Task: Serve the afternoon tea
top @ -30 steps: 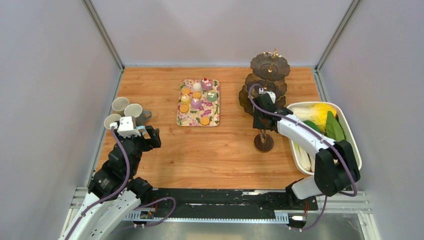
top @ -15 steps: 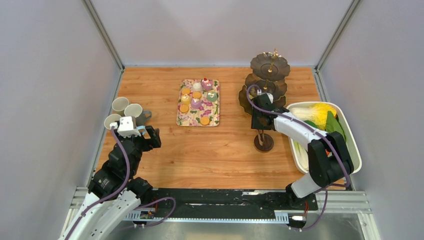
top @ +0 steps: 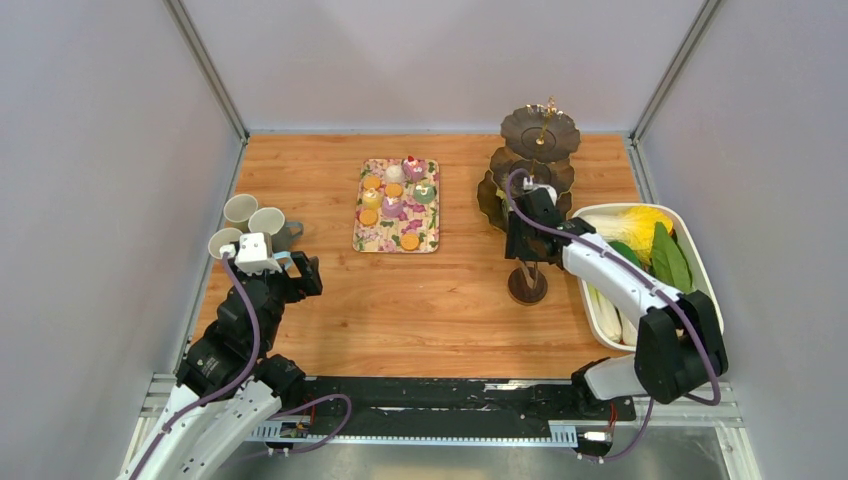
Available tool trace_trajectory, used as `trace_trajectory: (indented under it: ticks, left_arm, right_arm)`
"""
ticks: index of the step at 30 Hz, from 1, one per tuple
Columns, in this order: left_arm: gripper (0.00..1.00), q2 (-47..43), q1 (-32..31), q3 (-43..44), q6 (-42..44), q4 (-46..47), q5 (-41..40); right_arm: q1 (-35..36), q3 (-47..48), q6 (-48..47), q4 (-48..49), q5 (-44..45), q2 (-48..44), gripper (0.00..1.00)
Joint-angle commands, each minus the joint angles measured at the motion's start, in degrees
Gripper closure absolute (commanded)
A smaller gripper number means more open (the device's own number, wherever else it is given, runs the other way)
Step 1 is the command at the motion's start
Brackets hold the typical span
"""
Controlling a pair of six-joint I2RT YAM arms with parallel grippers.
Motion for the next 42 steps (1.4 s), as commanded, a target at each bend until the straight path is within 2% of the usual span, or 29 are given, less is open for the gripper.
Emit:
trace_trajectory:
  ticks: [1,11,17,29,42]
  left_arm:
    - [0.00,0.53,-0.10,-0.27,0.49,0.86,-0.01]
    - [0.00,0.83,-0.13,-0.27,0.49,1.06,0.61]
    - [0.00,1.08,-0.10,-0.26,0.55,1.19,0.90]
    - [0.00,0.86,-0.10,-0.31,0.85,1.09,0.16]
    - [0.00,2.26,-0.10,-0.25,0.91,0.85,-0.01]
  right_arm:
    - [0.41,1.52,0.88,-4.42,-0.50,-4.71,0.44]
    - [6.67,4.34,2.55,-8.66,-3.61,-11.55,0.48]
    - [10.25,9.50,-0.14,-7.07,-6.20,-8.41,0.49]
    - [10.25,30.63,-9.51,-5.07,-5.76,14.07,0.49]
    - [10.17,52.32,-15.21,-4.82,-3.62,38.72,0.48]
